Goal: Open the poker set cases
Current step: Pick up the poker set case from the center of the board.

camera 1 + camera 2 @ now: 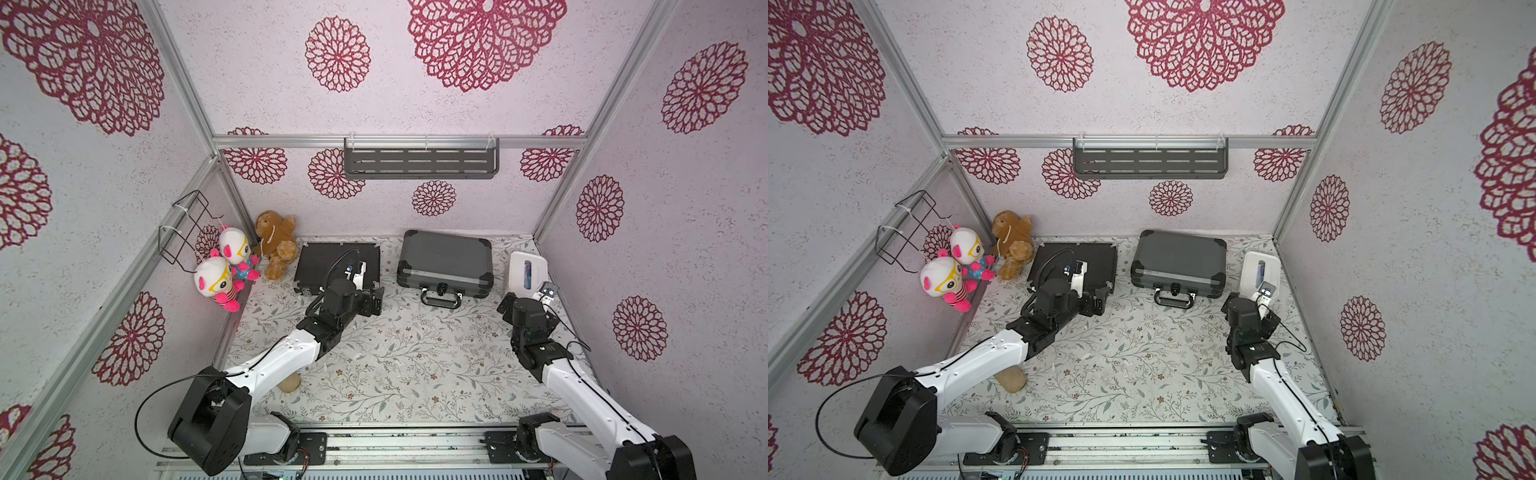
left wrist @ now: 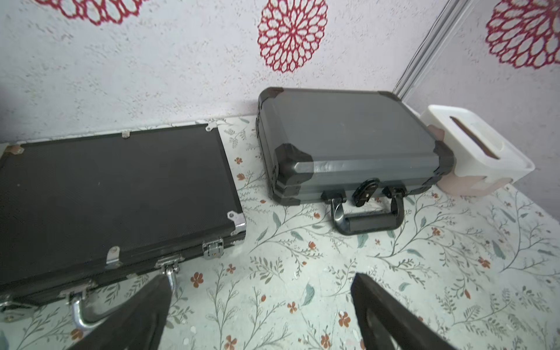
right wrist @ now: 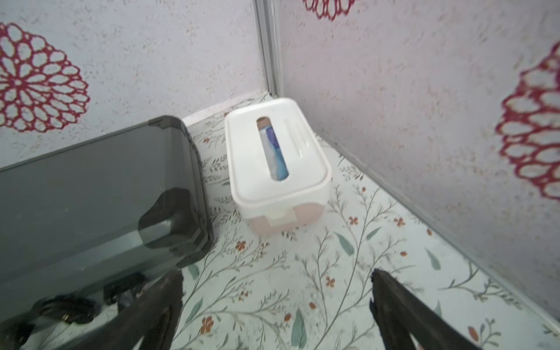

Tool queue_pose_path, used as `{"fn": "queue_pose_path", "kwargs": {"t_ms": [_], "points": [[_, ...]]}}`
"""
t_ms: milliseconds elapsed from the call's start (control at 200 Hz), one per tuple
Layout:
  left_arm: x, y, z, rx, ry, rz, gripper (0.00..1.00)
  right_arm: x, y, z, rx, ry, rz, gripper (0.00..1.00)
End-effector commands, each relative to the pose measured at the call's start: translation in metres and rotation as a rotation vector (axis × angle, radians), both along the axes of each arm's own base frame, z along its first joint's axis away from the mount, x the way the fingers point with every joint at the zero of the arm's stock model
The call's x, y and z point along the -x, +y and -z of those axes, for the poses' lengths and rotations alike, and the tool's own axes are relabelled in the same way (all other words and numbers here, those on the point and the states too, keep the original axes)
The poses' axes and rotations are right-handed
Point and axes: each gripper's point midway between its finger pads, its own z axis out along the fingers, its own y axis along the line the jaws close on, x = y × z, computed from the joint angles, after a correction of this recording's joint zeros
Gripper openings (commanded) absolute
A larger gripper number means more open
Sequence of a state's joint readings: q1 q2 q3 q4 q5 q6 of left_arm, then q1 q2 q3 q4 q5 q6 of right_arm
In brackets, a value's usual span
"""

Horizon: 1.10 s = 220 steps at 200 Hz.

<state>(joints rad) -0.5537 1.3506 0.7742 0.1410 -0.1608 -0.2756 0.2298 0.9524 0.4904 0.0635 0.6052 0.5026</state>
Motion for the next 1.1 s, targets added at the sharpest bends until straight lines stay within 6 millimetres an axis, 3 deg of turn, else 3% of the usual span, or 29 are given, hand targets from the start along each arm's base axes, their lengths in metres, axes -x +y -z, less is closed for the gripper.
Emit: {"fn": "queue_pose_path", "kwargs": {"t_ms": [0,115,250,480,570,655,806,1096], "points": [[0.001,0.011,0.008,-0.034,0.041,-0.053,0.97,0.011,0.008,0.015,-0.157,-0.045,-0.001,0.99],[-0.005,0.018,0.004,-0.026,0.06,-0.109,0.97,0.015,0.01,0.025,-0.275,-0.099,0.031,0.98],[-0.009,0.029,0.012,-0.008,0.093,-0.18,0.97,-0.004,0.037,0.043,-0.343,0.016,-0.061,0.98],[-0.003,0.118,0.02,-0.046,0.091,-0.669,0.97,-0.048,0.108,0.057,-0.404,0.064,-0.284,0.9],[0.002,0.137,0.024,-0.037,0.074,-0.774,0.97,-0.068,0.132,0.063,-0.459,0.06,-0.348,0.85],[-0.001,0.134,0.024,-0.025,0.056,-0.75,0.97,-0.084,0.147,0.071,-0.491,0.06,-0.38,0.82],[-0.007,0.108,0.024,0.044,0.036,-0.594,0.97,-0.102,0.158,0.081,-0.521,0.034,-0.402,0.8],[-0.005,0.092,0.024,0.121,0.025,-0.504,0.98,-0.111,0.163,0.104,-0.557,0.026,-0.403,0.79]]}}
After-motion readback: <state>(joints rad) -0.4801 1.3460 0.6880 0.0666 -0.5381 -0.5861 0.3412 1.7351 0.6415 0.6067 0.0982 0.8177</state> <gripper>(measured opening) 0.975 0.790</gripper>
